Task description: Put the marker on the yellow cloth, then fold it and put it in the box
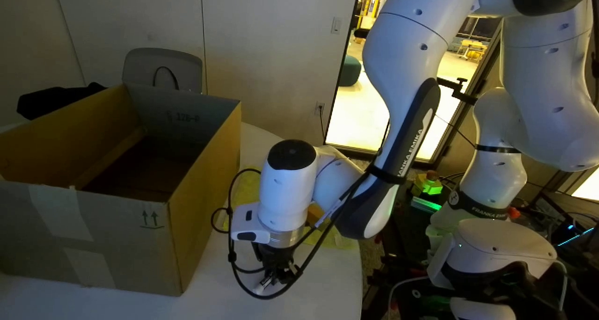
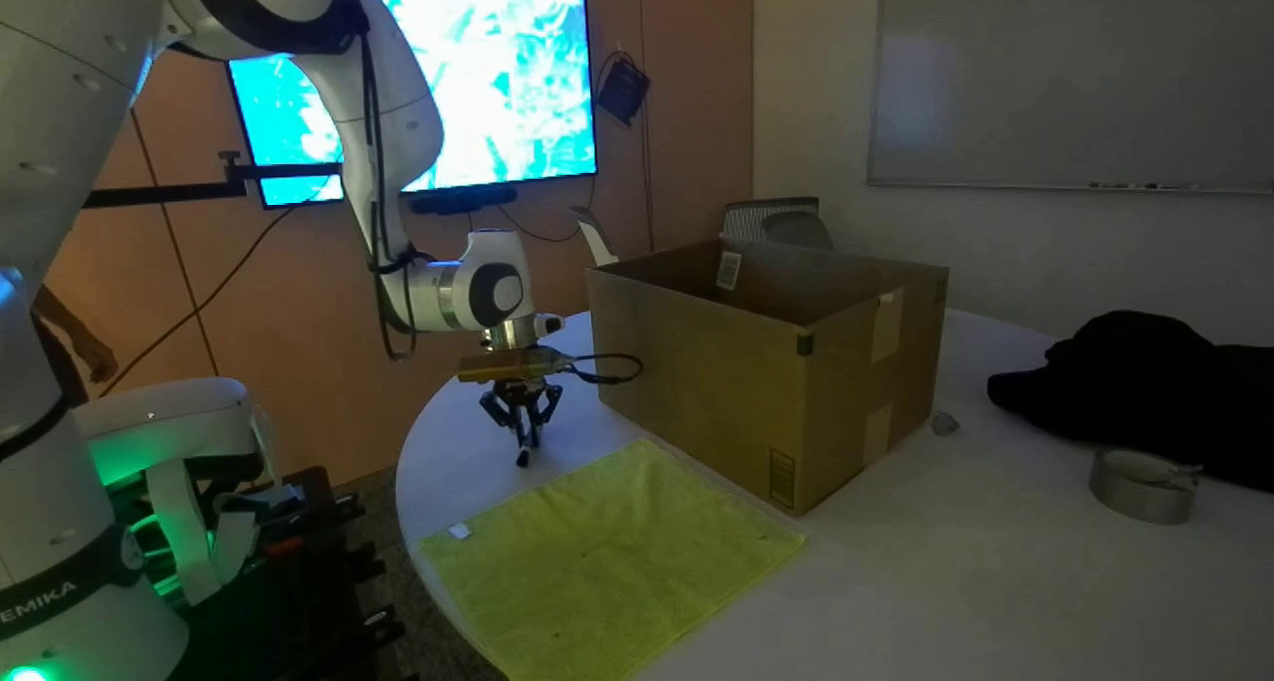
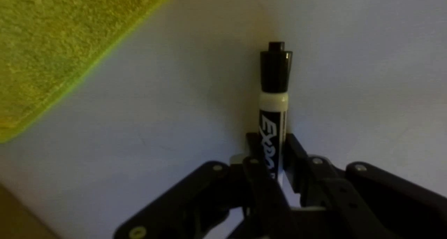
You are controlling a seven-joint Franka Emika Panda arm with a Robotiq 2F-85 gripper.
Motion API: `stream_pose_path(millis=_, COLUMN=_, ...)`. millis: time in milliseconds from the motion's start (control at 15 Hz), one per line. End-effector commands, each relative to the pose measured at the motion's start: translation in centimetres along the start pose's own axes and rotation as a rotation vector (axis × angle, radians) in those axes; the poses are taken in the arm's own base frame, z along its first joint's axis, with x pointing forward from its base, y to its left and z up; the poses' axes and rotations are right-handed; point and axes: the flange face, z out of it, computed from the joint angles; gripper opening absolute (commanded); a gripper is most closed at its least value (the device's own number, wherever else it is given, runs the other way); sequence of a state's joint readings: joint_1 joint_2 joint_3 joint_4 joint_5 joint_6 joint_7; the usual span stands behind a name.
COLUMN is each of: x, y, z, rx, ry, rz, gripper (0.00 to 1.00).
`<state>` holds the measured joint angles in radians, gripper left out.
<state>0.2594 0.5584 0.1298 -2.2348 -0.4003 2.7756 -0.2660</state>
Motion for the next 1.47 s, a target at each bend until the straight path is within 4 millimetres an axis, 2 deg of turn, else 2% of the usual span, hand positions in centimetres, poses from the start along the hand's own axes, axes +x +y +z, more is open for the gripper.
stream_pose_path(millis=0, x=-2.8, y=1.0, z=-1.8, rx=-0.012, ry=0.000, rz=0.129, gripper=0.10)
stream_pose_path(millis=200, x=-6.5, y=2.6, z=-3.2, rx=0.017, ry=0.015, rz=0.293, gripper=0.10)
stream_pose_path(millis=467, x=-12.6, y=6.3, z=-5.4, rx=0.050, ry=0.045, rz=0.517, gripper=0.10)
stream_pose_path(millis=667, x=-16.2, y=8.6, z=-6.3, rx=0.052, ry=0.070, rz=0.710, gripper=0.10)
stream_pose_path(millis=933, x=-18.7, y=10.4, z=-5.6, rx=0.059, ry=0.097, rz=0.934, gripper=0.09)
stream_pose_path(millis=1400, x=-21.1, y=11.7, z=-2.0, rx=-0.033, ry=0.095, rz=1.278, gripper=0.09)
